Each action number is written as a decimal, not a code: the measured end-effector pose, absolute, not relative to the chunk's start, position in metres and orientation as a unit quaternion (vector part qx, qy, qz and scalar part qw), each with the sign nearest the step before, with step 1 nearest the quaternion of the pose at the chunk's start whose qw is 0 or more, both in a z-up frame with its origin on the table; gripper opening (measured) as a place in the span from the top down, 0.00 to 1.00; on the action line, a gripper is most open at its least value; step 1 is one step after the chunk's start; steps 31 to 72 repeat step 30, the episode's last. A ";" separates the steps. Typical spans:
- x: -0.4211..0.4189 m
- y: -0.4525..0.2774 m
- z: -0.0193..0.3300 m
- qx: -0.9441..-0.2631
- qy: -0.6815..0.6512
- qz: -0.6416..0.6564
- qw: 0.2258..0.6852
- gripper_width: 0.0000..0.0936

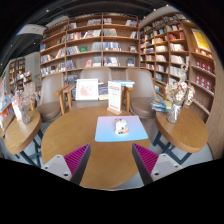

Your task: Arrange mouse

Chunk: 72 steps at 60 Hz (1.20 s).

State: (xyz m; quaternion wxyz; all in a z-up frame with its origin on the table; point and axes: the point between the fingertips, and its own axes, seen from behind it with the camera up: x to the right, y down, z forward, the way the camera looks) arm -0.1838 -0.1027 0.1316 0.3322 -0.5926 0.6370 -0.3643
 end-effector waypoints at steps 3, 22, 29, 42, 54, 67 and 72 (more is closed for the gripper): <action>-0.200 -0.101 0.132 -0.596 0.633 -0.368 0.329 0.08; -0.256 -0.091 0.138 -0.601 0.617 -0.382 0.334 0.08; -0.261 -0.093 0.144 -0.604 0.608 -0.396 0.331 0.09; -0.262 -0.092 0.144 -0.604 0.607 -0.395 0.332 0.09; -0.262 -0.092 0.144 -0.604 0.607 -0.395 0.332 0.09; -0.262 -0.092 0.144 -0.604 0.607 -0.395 0.332 0.09; -0.262 -0.092 0.144 -0.604 0.607 -0.395 0.332 0.09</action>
